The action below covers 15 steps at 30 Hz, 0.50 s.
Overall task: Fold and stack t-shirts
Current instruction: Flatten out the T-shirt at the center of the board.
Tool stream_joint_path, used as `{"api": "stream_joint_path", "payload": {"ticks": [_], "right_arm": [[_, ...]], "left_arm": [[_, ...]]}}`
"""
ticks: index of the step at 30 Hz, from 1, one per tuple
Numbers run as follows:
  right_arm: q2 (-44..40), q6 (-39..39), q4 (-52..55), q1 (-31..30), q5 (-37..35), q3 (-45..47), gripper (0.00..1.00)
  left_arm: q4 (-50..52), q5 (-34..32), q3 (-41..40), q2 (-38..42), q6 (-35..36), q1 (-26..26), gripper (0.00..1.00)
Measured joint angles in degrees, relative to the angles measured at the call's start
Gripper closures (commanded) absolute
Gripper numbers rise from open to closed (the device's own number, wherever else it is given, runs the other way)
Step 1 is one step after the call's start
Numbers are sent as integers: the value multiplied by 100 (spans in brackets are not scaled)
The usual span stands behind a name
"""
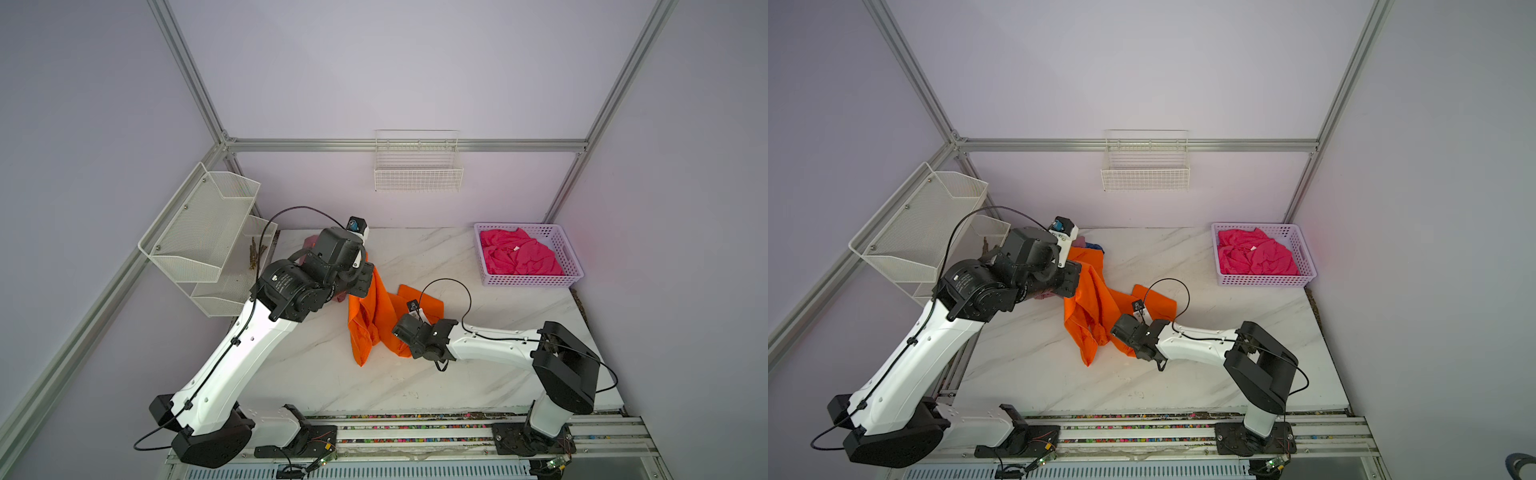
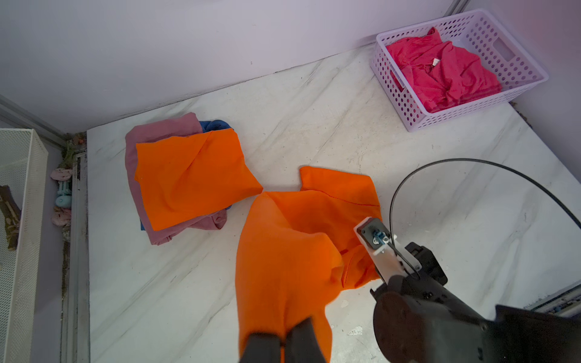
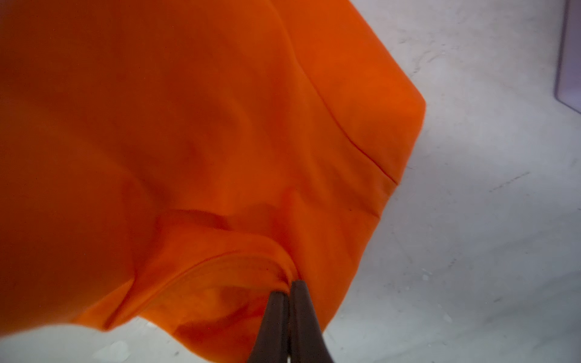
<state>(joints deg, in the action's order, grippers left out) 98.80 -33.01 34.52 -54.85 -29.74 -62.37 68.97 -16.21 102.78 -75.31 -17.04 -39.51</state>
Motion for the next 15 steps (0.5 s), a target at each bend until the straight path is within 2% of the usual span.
{"api": "stream_joint_path", "payload": {"ticks": [7,8,9,12,15], "right_arm": [[240,-175,372,800,-424,-376,100],[308,-190,378,883,-448,-455,97],[387,-192,393,966,-479,-540,90],[629,-175,439,1117,-579,-785,59],[804,-72,424,1115,-584,-1001,50]], "left_arm": [[284,570,-94,251,-92,0,100],[319,664,-109,269,-116,0,100],[332,739,-146,293,-144,0,100],[369,922,-267,367,-201,2,100],[389,1049,-299,385,-203,2,100]]}}
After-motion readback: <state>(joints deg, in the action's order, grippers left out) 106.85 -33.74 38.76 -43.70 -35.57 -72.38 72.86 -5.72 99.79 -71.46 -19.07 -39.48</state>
